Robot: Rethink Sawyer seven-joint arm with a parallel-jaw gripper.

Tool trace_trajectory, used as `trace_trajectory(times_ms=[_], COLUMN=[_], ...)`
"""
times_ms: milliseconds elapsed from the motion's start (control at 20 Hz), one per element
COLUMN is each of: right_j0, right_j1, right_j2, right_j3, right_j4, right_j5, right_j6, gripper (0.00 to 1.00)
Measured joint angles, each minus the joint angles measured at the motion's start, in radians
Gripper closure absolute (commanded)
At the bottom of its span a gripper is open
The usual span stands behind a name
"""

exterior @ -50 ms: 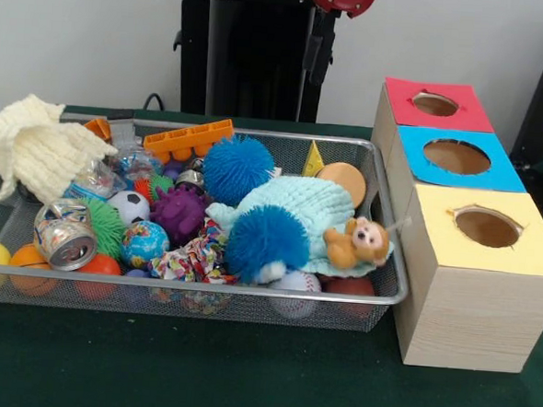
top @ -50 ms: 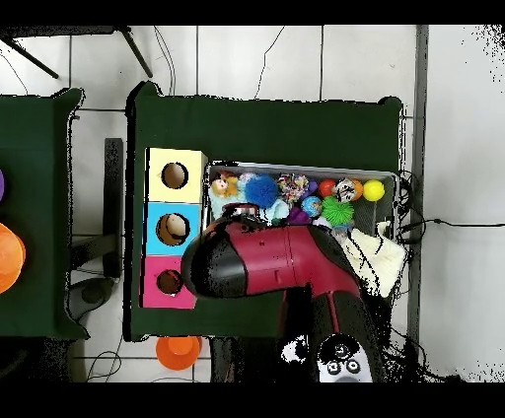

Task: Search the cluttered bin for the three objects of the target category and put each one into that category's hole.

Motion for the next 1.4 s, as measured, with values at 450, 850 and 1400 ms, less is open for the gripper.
trace_trajectory(times_ms=[450,850,1400], right_j0=[-0.026,-0.093,-0.199], right_j1=[0.0,0.0,0.009], right_j2=[0.001,0.035,0.122], right_j3=[-0.001,-0.002,-0.007], right_j4=[0.072,0.179,0.273], right_j5=[0.0,0.0,-0.027], right_j6=[0.0,0.0,0.0], gripper=[0.0,0.0,0.0])
